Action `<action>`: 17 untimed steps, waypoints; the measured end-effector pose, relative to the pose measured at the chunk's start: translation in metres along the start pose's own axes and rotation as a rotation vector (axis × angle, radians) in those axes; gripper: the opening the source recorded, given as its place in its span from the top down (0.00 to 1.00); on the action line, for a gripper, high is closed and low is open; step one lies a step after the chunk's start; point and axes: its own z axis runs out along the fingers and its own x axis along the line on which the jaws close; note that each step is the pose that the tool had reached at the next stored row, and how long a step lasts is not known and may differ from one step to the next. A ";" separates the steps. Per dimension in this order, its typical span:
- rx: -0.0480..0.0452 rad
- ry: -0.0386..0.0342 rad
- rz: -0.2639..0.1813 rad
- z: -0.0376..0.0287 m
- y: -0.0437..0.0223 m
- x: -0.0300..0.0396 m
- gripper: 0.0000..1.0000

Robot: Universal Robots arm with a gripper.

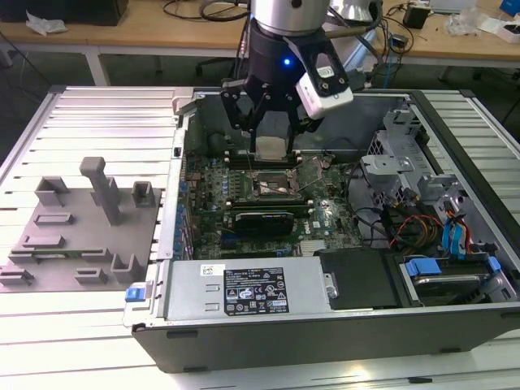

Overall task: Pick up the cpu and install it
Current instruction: 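Pick up the cpu and move it towards the insertion slot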

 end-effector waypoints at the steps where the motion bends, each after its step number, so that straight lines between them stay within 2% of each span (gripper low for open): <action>1: 0.0002 0.0016 0.000 0.0038 0.0037 -0.0029 0.46; 5: 0.0001 0.0024 0.000 0.0136 0.0146 -0.0054 0.46; 10: 0.0001 0.0024 0.000 0.0235 0.0232 -0.0060 0.46; 13: 0.0000 0.0020 0.000 0.0286 0.0253 -0.0060 0.46; 17: 0.0002 -0.0037 -0.023 0.0349 0.0269 -0.0061 0.46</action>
